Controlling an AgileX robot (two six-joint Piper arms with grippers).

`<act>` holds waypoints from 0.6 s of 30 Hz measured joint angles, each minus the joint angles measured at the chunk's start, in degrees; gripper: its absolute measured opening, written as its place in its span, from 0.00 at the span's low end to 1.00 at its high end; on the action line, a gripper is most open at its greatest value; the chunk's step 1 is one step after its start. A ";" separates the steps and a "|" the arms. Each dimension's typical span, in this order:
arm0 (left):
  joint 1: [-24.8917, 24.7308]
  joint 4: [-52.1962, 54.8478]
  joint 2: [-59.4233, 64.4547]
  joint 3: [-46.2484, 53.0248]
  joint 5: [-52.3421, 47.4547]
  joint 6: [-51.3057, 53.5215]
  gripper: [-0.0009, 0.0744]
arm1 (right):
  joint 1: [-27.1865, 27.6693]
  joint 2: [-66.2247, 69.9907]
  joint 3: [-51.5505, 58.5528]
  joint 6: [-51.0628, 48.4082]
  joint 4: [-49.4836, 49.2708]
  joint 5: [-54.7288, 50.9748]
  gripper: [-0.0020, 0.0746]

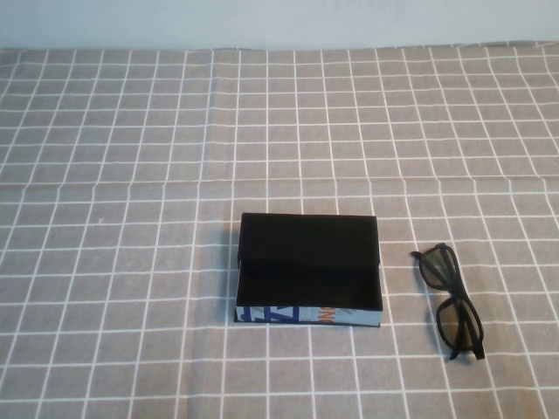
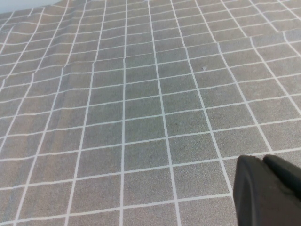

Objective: Take glasses out of glasses case

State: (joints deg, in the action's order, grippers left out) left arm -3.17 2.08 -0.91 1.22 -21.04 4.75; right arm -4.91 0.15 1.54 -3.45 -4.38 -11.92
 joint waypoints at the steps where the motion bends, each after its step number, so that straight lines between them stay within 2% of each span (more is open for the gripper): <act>1: 0.00 0.00 0.00 0.00 0.00 0.00 0.01 | 0.00 0.00 0.00 0.00 -0.40 -1.47 0.38; 5: 0.00 0.00 0.00 0.00 0.00 0.00 0.01 | 0.00 0.00 0.03 0.00 -2.11 -5.17 0.33; 18: 0.00 0.00 0.00 0.00 0.00 0.00 0.01 | 0.00 0.00 0.03 0.00 -2.83 -5.81 0.12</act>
State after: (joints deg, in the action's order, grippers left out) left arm -3.17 2.08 -0.91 1.22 -21.04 4.75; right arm -4.91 0.15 1.57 -3.45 -7.21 -17.73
